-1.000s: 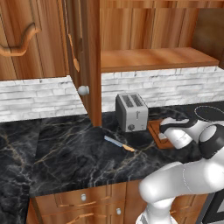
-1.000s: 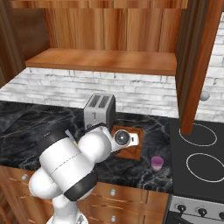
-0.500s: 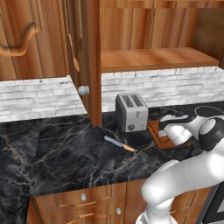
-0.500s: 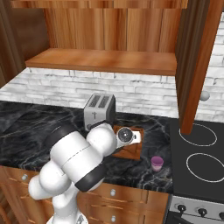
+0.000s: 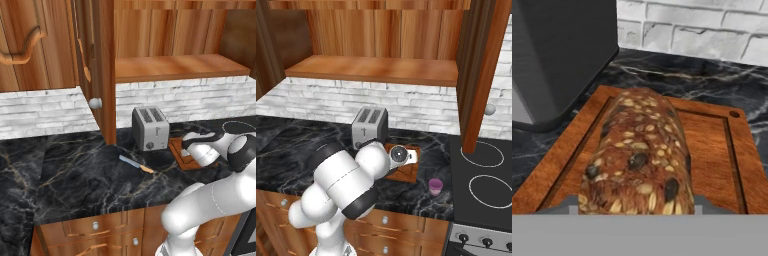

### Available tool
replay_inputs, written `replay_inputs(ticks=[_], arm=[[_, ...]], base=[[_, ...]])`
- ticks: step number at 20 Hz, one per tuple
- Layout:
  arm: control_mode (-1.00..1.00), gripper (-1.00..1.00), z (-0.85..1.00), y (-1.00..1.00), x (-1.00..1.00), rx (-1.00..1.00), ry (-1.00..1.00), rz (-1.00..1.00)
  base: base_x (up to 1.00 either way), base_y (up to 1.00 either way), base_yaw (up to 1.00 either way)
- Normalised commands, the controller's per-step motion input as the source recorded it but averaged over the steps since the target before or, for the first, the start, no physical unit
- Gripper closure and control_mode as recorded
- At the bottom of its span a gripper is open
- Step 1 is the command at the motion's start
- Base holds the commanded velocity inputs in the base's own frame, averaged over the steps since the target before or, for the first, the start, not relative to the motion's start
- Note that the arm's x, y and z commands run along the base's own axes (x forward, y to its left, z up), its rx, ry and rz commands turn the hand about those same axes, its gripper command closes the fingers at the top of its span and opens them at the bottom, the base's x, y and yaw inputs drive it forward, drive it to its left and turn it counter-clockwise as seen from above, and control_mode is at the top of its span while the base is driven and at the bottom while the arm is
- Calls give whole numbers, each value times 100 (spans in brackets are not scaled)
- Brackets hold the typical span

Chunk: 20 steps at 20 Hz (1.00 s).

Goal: Pick the bread, place it on the cutting board, pick the jam, place it on the counter, and close the cabinet.

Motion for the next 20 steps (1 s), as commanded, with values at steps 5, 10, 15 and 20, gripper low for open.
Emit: replay_inputs(ticks=[5,10,15,20], arm=[[-100,-100,0,0,0,0,0,0],[-100,-100,0,0,0,0,0,0],[-100,-100,6,-3,-2,0,0,0],[-100,-100,22,0,-13,0,-5,0]], base=[[0,0,0],[0,0,0],[0,0,0],[0,0,0]])
